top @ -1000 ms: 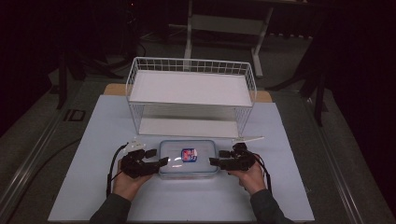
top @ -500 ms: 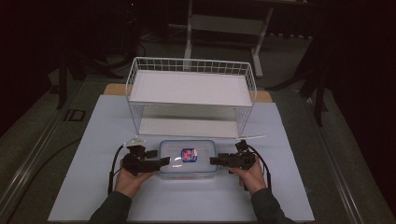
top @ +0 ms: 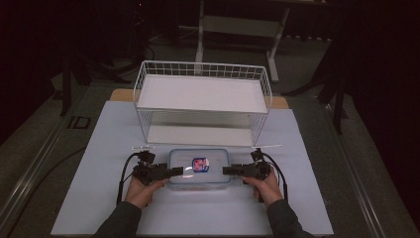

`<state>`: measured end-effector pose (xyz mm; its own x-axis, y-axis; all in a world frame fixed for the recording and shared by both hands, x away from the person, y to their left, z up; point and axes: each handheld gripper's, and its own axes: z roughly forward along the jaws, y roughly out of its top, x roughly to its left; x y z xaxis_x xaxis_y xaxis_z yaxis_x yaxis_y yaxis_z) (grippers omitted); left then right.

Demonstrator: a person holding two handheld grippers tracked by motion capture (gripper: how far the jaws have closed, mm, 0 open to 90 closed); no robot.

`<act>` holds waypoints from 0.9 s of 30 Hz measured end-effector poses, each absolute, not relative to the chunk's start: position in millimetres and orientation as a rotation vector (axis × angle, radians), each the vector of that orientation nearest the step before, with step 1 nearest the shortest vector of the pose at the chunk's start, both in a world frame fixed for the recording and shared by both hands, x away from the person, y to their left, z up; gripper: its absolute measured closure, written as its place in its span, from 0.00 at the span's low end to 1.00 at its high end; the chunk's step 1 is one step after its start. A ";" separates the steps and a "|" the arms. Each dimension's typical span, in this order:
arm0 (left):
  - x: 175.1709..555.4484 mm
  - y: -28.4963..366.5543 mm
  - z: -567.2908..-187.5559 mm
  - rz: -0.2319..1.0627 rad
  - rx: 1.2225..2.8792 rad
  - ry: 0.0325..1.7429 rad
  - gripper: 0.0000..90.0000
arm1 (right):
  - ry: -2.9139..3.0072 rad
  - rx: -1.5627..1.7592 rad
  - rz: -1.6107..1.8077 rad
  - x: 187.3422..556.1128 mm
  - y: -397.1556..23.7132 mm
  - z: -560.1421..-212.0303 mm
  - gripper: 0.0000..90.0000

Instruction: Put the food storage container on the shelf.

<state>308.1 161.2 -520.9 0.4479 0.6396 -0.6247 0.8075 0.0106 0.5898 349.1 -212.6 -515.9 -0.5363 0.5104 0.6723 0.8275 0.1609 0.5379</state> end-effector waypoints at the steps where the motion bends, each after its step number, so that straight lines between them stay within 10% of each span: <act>1: 308.3 162.3 -521.1 -0.222 1.691 1.265 0.22 | -2.104 -1.282 -1.322 349.1 -212.9 -516.3 0.37; 27: 282.7 182.6 -508.2 -0.252 1.645 1.191 0.58 | -2.107 -1.186 -1.372 329.1 -221.3 -506.2 0.56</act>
<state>282.7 182.6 -508.2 0.4842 0.5722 -0.6619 0.7915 0.0361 0.6101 329.1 -221.3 -506.2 -0.5828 0.4511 0.6759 0.8006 0.1763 0.5727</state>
